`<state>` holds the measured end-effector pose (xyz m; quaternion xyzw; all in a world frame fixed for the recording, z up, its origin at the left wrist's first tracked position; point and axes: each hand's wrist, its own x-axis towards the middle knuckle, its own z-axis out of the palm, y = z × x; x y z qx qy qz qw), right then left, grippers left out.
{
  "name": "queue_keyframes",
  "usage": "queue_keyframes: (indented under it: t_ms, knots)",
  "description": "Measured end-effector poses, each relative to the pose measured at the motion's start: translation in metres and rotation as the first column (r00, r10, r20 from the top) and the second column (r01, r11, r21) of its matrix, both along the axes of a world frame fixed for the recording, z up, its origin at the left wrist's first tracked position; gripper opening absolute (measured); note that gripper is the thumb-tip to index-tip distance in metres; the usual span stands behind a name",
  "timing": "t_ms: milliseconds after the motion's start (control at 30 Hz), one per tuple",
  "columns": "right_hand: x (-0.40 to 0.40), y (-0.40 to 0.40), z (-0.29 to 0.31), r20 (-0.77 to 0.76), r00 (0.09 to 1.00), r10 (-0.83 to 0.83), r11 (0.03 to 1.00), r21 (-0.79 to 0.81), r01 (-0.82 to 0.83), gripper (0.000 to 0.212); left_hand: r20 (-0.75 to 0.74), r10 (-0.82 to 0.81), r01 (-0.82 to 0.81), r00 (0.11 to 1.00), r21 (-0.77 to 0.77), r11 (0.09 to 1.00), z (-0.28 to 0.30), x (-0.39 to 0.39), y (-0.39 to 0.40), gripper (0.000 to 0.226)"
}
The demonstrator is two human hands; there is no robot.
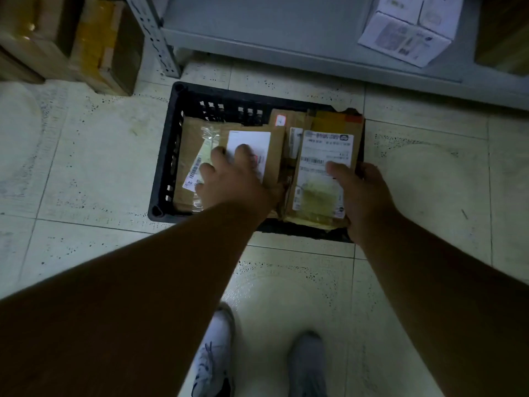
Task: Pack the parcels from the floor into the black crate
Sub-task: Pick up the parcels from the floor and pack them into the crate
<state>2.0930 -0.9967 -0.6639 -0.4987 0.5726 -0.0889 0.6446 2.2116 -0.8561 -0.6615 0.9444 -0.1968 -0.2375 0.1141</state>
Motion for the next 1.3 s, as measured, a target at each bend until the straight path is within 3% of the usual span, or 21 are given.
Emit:
queue_keyframes:
  t_ms: [133, 333, 467, 567, 633, 700, 867, 967, 1033, 1067, 1167, 1300]
  knots:
    - [-0.016, -0.032, 0.001, -0.004, 0.998, -0.065, 0.998, 0.024, 0.065, 0.040, 0.001, -0.080, 0.080, 0.997, 0.054, 0.995, -0.003, -0.023, -0.032, 0.083]
    - [-0.024, -0.063, -0.003, 0.078, 0.997, 0.019, 0.992, 0.126, -0.029, 0.045, -0.051, -0.154, 0.159, 0.987, 0.145, 0.977, -0.016, -0.039, -0.046, 0.081]
    - [-0.021, -0.074, 0.002, 0.095, 0.995, 0.013, 0.976, 0.215, -0.033, 0.040, -0.067, 0.025, -0.026, 0.997, -0.023, 0.999, -0.019, -0.030, -0.045, 0.063]
    - [-0.021, -0.076, 0.006, 0.116, 0.992, 0.053, 0.950, 0.300, -0.086, 0.032, -0.252, 0.310, -0.333, 0.917, -0.054, 0.941, -0.027, -0.012, -0.043, 0.055]
    - [-0.023, -0.077, 0.008, 0.153, 0.987, 0.039, 0.932, 0.352, -0.092, 0.033, -0.384, 0.323, -0.358, 0.865, -0.020, 0.934, -0.027, -0.003, -0.049, 0.036]
    - [-0.024, -0.077, 0.008, 0.187, 0.981, 0.042, 0.919, 0.379, -0.111, 0.034, -0.419, 0.251, -0.296, 0.873, -0.047, 0.954, -0.024, -0.004, -0.059, 0.029]
    - [-0.021, -0.077, 0.007, 0.131, 0.989, 0.075, 0.944, 0.310, -0.112, 0.034, -0.504, 0.297, -0.366, 0.811, -0.042, 0.930, -0.030, -0.021, -0.073, 0.050]
    - [-0.011, -0.076, 0.011, 0.087, 0.990, 0.111, 0.966, 0.226, -0.129, 0.032, -0.692, 0.308, -0.493, 0.653, -0.080, 0.866, -0.030, -0.021, -0.068, 0.084]
    - [-0.004, -0.078, 0.016, 0.069, 0.992, 0.101, 0.976, 0.186, -0.113, 0.032, -0.778, 0.278, -0.527, 0.564, -0.079, 0.846, -0.025, -0.027, -0.061, 0.081]
    - [0.000, -0.078, 0.016, 0.055, 0.994, 0.098, 0.982, 0.158, -0.105, 0.031, -0.752, 0.277, -0.493, 0.598, -0.072, 0.867, -0.023, -0.029, -0.060, 0.069]
    - [0.015, -0.071, 0.017, 0.038, 0.988, 0.148, 0.985, 0.084, -0.150, 0.027, -0.538, 0.232, -0.275, 0.810, 0.000, 0.961, -0.025, -0.024, -0.058, 0.018]
    - [0.027, -0.056, 0.015, 0.042, 0.983, 0.178, 0.977, 0.115, -0.182, 0.043, -0.461, 0.032, 0.048, 0.887, 0.161, 0.986, -0.031, -0.014, -0.053, 0.029]
